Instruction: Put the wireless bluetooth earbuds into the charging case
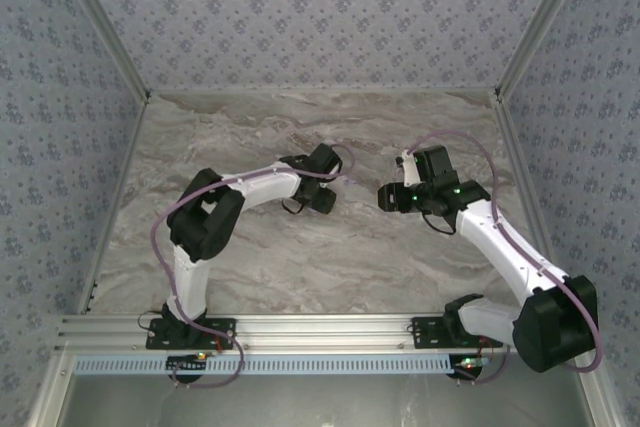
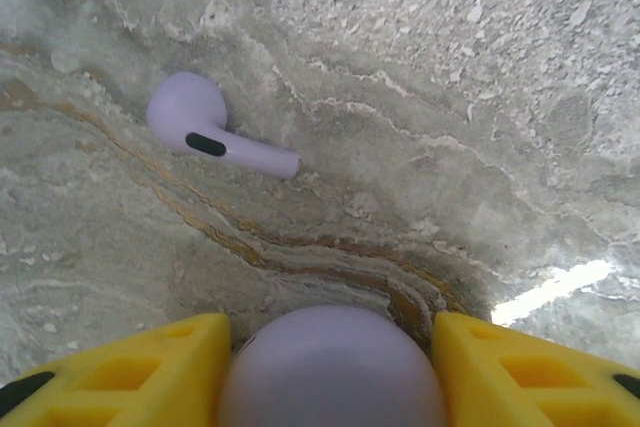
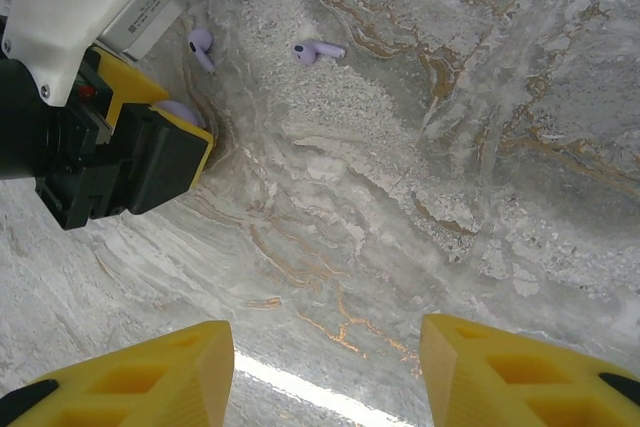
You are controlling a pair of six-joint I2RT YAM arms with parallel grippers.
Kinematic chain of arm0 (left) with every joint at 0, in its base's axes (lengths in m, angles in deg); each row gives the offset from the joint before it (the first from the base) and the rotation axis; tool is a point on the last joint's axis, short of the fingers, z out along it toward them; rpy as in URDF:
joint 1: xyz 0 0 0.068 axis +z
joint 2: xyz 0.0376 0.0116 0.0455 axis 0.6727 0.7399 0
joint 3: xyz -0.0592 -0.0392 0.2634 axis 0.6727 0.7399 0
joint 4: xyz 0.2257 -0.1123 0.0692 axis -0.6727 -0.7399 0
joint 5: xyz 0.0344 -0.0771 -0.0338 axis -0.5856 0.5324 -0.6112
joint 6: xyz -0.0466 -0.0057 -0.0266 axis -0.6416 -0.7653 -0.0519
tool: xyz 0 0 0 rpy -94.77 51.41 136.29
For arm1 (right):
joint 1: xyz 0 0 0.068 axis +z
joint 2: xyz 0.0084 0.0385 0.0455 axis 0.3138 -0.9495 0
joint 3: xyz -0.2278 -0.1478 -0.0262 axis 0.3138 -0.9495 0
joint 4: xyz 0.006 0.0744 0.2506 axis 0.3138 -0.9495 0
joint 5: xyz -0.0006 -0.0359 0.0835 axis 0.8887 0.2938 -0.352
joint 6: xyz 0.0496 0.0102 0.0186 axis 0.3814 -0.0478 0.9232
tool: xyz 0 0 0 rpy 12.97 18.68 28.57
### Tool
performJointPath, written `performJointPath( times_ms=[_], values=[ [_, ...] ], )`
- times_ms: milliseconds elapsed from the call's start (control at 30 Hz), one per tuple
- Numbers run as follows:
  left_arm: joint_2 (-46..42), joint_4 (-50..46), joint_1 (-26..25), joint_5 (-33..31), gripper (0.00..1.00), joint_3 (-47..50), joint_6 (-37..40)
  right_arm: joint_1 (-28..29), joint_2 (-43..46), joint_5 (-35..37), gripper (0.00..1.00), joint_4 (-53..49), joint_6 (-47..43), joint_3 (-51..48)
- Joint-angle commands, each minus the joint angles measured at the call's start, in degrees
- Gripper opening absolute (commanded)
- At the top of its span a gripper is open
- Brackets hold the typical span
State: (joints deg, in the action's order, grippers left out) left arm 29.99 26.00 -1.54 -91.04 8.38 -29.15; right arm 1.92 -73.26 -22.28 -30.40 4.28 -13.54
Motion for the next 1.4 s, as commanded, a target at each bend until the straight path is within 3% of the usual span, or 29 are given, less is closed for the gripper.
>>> performJointPath(
  times_ms=[0,333,733,900,1133,1367],
  values=[
    [-2.6,-2.8,-1.6,-0.1,0.53,2.0,-3.2,-0.4,-0.6,0.5,0.54,-0.3,0.9,-0.6],
    [-5.5,-1.1,-4.5,2.0,0.51,4.6,-9.4,-0.3,-3.0,-0.4,0.54,0.9,0.8,-1.6],
    [-11.9,2.3,-4.9,4.8,0.65,8.7,-10.3,0.7,-7.5,-2.7,0.54,3.7,1.7,-2.9],
    [-16.9,3.5,-3.1,5.2,0.66,12.0,-10.1,2.9,-11.3,-3.9,0.54,5.8,2.7,-2.2],
    [-20.8,5.6,2.9,7.7,0.52,18.1,-11.7,8.3,-19.5,-4.7,0.51,9.0,5.1,1.1],
    [-20.5,8.4,5.9,9.3,0.37,22.7,-13.3,14.5,-30.0,-2.8,0.34,9.3,8.2,7.8]
  ],
)
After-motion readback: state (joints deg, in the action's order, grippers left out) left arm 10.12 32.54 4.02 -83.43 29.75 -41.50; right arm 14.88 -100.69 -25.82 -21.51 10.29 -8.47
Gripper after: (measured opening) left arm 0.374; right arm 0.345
